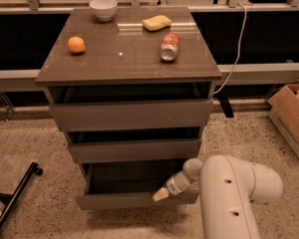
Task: Open bottom drawer
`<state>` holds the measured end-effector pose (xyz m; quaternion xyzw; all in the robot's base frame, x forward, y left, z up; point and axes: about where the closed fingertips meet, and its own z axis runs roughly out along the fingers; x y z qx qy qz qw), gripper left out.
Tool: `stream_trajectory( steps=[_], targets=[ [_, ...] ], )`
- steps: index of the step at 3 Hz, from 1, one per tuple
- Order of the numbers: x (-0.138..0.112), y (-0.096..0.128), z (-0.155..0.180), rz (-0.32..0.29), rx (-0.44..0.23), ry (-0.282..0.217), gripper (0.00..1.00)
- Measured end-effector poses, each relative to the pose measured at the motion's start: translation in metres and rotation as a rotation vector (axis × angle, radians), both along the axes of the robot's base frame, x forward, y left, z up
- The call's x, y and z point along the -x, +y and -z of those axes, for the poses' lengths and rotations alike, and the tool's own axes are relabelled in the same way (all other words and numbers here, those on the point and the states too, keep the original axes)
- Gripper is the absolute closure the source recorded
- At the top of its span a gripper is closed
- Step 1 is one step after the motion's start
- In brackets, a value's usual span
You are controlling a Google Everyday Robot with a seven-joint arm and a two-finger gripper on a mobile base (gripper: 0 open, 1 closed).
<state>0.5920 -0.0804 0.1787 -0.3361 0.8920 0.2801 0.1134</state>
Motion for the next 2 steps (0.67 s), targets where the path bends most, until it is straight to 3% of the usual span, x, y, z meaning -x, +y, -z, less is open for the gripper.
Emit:
stream_trajectory(
  steps=[1, 2],
  targets=[
    [-0.0011, 0.0006, 0.0000, 0.000, 0.000, 0.000, 0.95],
    [-0.0010, 0.0005, 0.0000, 0.000, 0.000, 0.001, 1.00]
  ],
)
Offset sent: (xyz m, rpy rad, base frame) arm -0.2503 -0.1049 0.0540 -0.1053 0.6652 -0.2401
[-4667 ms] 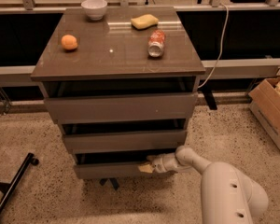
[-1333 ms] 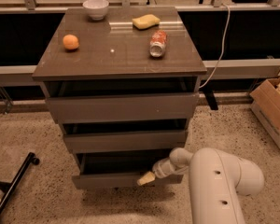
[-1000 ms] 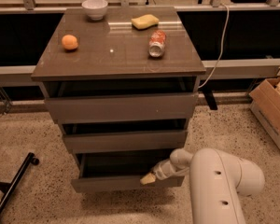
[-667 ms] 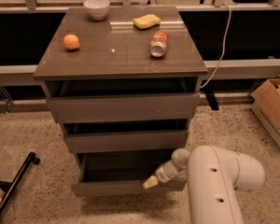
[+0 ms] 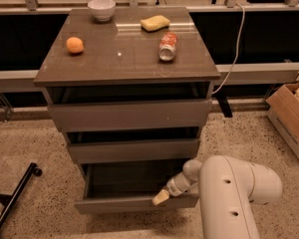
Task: Open bottom drawer
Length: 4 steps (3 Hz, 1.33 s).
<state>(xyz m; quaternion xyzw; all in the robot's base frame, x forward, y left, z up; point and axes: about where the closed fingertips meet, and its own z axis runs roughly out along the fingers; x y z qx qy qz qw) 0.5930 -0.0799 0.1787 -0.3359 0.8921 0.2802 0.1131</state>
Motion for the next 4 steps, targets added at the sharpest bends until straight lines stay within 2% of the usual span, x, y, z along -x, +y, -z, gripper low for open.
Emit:
stream_trajectory(
  steps=[1, 2, 3, 4],
  targets=[
    [0.014, -0.006, -0.003, 0.020, -0.001, 0.032, 0.81],
    [0.014, -0.006, -0.003, 0.020, -0.001, 0.032, 0.58],
    [0.017, -0.004, -0.001, -0.032, 0.041, 0.058, 0.34],
    [0.030, -0.014, -0.009, -0.078, 0.104, 0.096, 0.11]
  ],
)
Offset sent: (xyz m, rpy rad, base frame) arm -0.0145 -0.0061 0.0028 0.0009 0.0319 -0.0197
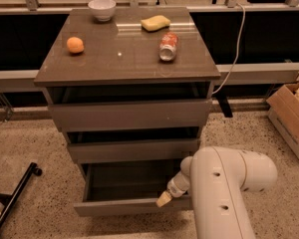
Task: Open bottom drawer
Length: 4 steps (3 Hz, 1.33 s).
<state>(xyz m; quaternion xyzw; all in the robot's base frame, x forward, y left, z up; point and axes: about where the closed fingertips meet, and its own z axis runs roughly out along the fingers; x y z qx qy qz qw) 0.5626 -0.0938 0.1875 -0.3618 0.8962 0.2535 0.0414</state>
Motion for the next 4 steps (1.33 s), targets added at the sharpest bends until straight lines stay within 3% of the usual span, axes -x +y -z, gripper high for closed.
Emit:
stream_trajectory(
  steps=[1, 2, 3, 4],
  targets=[
    [0.000, 0.000, 0.000, 0.000, 0.000, 0.000, 0.00],
    [0.023, -0.016, -0.008, 0.027, 0.044, 0.034, 0.00],
    [0.063, -0.042, -0.024, 0.082, 0.106, 0.091, 0.00],
    [0.064, -0.042, -0.024, 0.082, 0.106, 0.091, 0.00]
  ],
)
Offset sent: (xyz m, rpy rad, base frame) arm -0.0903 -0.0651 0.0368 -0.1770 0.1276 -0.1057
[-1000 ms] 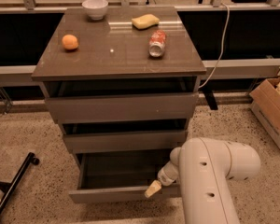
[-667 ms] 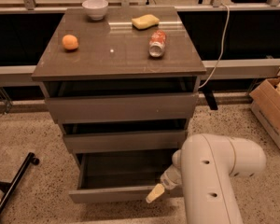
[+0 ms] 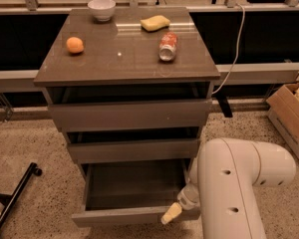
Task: Open bottom drawer
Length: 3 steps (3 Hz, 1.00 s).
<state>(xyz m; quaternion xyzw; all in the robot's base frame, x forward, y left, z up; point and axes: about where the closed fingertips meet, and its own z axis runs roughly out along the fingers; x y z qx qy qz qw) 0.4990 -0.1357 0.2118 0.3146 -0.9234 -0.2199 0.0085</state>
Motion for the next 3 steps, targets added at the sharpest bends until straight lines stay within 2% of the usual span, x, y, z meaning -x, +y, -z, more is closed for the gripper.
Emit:
stream_trajectory(
  steps=[1, 2, 3],
  targets=[
    [0.034, -0.018, 0.001, 0.051, -0.004, 0.063, 0.00],
    [0.050, -0.023, -0.007, 0.077, 0.010, 0.084, 0.00],
    [0.050, -0.023, -0.007, 0.077, 0.010, 0.084, 0.00]
  ],
)
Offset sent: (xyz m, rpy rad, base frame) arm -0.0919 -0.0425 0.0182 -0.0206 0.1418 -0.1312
